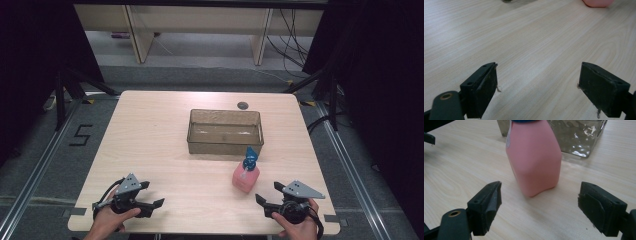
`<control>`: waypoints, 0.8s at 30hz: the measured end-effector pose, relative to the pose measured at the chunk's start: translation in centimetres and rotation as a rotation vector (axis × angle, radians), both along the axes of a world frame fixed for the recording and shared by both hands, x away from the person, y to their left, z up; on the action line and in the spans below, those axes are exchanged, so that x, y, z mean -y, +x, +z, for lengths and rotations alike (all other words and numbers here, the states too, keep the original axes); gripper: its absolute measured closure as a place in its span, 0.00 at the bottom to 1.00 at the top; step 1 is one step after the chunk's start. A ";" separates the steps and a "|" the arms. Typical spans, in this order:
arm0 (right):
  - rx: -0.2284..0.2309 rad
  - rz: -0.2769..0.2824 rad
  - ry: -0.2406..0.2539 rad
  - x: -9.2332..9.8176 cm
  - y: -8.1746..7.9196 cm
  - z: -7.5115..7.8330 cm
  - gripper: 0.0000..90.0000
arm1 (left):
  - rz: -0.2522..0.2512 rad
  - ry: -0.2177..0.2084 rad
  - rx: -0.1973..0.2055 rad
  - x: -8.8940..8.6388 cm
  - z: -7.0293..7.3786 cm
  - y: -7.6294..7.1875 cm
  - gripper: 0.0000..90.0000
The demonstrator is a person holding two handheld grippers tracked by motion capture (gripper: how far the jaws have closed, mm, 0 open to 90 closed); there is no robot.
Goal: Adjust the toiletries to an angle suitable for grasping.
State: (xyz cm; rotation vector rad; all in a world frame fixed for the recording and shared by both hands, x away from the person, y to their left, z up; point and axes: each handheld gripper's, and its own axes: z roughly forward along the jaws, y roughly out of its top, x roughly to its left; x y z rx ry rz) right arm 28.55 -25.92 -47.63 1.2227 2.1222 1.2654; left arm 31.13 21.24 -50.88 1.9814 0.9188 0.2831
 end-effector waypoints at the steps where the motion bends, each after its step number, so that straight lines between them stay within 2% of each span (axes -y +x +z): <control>1: -0.009 -0.004 0.020 -0.1 0.0 0.0 0.22 | 0.002 -0.004 0.000 0.0 0.0 0.0 0.16; 2: 0.013 0.004 0.001 0.0 0.1 0.0 0.22 | 0.000 -0.001 0.000 0.0 0.0 0.0 0.16; 6: 0.017 0.008 0.006 -0.2 0.1 0.2 0.22 | 0.000 -0.005 -0.001 0.0 0.0 0.0 0.16; 8: 0.033 0.010 0.003 -0.2 0.3 0.3 0.22 | 0.001 0.001 0.001 0.0 0.0 0.1 0.16; 9: -0.002 0.004 0.036 -0.5 0.0 0.4 0.22 | 0.000 0.007 -0.008 0.0 0.0 0.1 0.16; 10: 0.006 0.010 0.025 -0.4 0.1 0.5 0.22 | 0.003 0.011 -0.008 -0.1 0.0 0.0 0.16; 11: 0.035 0.019 0.015 -0.4 0.3 0.4 0.22 | 0.007 0.012 -0.010 -0.1 0.1 0.0 0.16; 12: 0.027 0.026 0.018 -0.5 0.2 0.5 0.23 | 0.011 0.005 -0.011 0.0 0.1 0.0 0.16; 13: 0.011 0.015 0.050 -0.8 0.1 0.5 0.23 | 0.012 0.002 -0.008 0.0 0.0 0.0 0.16; 16: 0.013 0.021 0.042 -0.8 0.2 0.7 0.23 | 0.009 -0.014 -0.004 0.0 -0.1 0.1 0.16; 17: 0.045 0.028 0.024 -0.8 0.4 0.8 0.23 | 0.010 -0.004 -0.002 0.0 0.0 0.0 0.16; 18: 0.027 0.020 0.046 -0.9 0.3 0.8 0.23 | 0.008 -0.002 0.001 0.0 0.0 0.0 0.16; 19: 0.048 0.032 0.024 -0.8 0.6 0.9 0.23 | 0.007 -0.006 0.003 0.0 0.0 0.0 0.16; 21: 0.048 0.041 0.031 -1.0 0.6 1.0 0.23 | 0.007 -0.005 -0.001 0.1 0.0 0.0 0.16; 22: 0.030 0.027 0.054 -1.3 0.5 1.0 0.23 | 0.001 -0.002 -0.004 0.0 0.1 0.0 0.16; 23: 0.051 0.045 0.031 -1.2 0.6 1.2 0.23 | 0.008 -0.007 0.001 0.1 0.0 0.0 0.16; 24: 0.056 0.050 0.056 -1.4 0.8 1.1 0.23 | 0.005 -0.005 0.001 0.0 0.0 0.0 0.16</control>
